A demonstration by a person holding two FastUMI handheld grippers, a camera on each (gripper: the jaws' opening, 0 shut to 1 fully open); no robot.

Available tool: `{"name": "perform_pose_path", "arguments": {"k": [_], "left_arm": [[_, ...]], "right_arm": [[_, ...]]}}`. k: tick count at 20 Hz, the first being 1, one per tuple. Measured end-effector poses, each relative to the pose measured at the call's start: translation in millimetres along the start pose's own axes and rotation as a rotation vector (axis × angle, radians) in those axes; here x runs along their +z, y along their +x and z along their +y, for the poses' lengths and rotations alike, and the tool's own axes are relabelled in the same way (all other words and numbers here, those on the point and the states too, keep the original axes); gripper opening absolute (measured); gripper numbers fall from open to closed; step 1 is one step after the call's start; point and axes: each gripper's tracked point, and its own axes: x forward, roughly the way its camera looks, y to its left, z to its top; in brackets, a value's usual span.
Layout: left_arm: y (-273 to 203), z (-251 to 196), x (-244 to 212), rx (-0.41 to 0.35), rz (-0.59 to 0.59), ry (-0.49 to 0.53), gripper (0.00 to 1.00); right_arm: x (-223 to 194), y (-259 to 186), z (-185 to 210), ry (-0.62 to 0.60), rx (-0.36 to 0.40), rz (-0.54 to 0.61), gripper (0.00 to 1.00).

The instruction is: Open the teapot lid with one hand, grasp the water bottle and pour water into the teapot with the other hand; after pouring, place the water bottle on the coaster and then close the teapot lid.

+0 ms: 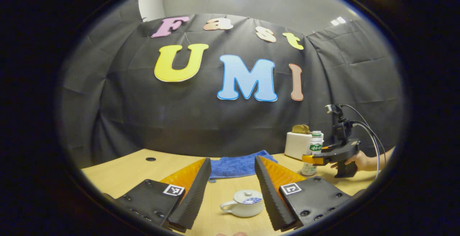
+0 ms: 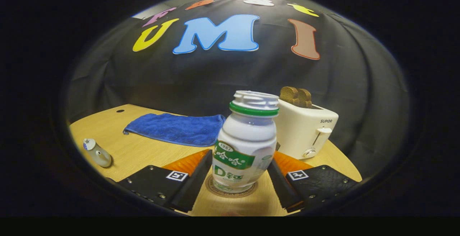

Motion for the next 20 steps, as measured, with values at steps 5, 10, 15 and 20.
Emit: {"name": "perform_pose_path", "arguments": {"k": [5, 10, 15, 20], "left_arm": [[-6.8, -7.4, -3.2, 0.008, 0.003, -0.006, 0.99], [-31.6, -30.6, -33.1, 0.011, 0.054, -0.026, 0.99], [-43.1, -74.4, -91.9, 0.009, 0.164, 0.027, 0.99], [-63.9, -72.9, -85.7, 0.059, 0.137, 0.066, 1.00]], "right_arm": [[4.5, -29.6, -2.5, 0.039, -0.005, -0.029, 0.91], [-15.5, -125.8, 16.4, 0.092, -0.038, -0.072, 0.91], [-27.7, -198.2, 108.9, 0.153, -0.024, -0.177, 0.92], [-43.2, -219.4, 135.9, 0.232, -0.091, -0.205, 0.93]]}}
